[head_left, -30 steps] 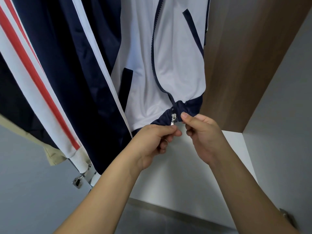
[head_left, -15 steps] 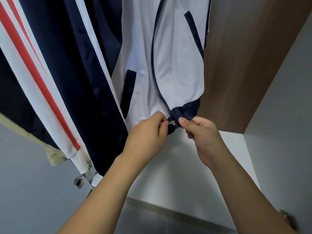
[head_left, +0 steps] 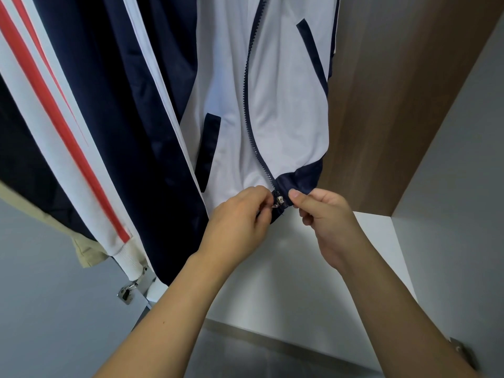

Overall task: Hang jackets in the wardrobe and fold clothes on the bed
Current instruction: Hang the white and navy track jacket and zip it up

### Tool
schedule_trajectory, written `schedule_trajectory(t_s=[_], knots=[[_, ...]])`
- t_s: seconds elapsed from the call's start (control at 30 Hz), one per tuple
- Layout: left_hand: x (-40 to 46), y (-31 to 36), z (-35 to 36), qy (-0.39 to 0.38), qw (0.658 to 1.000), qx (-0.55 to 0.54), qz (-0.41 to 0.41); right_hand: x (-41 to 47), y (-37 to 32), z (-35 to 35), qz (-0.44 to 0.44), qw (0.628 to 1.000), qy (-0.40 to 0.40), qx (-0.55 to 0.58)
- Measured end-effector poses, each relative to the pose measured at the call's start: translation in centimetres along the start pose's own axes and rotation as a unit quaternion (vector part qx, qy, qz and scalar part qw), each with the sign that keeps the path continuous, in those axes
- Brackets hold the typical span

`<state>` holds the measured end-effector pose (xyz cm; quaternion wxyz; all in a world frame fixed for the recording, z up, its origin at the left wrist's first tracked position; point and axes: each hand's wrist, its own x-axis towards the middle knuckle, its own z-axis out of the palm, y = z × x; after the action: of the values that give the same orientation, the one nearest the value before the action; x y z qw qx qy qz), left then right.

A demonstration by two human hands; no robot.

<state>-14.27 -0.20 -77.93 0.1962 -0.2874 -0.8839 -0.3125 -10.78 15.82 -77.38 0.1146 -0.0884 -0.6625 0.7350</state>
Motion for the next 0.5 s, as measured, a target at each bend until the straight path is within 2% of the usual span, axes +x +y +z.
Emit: schedule_trajectory(t_s=[0.13, 0.27, 0.33, 0.5], knots=[[-0.04, -0.14, -0.23, -0.027, 0.999, 0.032, 0.028, 0.05, -0.04, -0.19, 0.002, 1.0, 0.009, 0.004], [-0.06, 0.08, -0.11, -0.083, 0.995, -0.033, -0.052, 0.05, -0.02, -0.22, 0.001, 1.0, 0.008, 0.0], [-0.04, 0.05, 0.07, -0.084, 0.989, -0.081, -0.095, -0.02, 0.05, -0.13, 0.001, 1.0, 0.006, -0.001], [0.0, 0.09, 0.25, -0.065, 0.99, -0.065, -0.104, -0.08, 0.08, 0.0, -0.001, 1.0, 0.003, -0.006]])
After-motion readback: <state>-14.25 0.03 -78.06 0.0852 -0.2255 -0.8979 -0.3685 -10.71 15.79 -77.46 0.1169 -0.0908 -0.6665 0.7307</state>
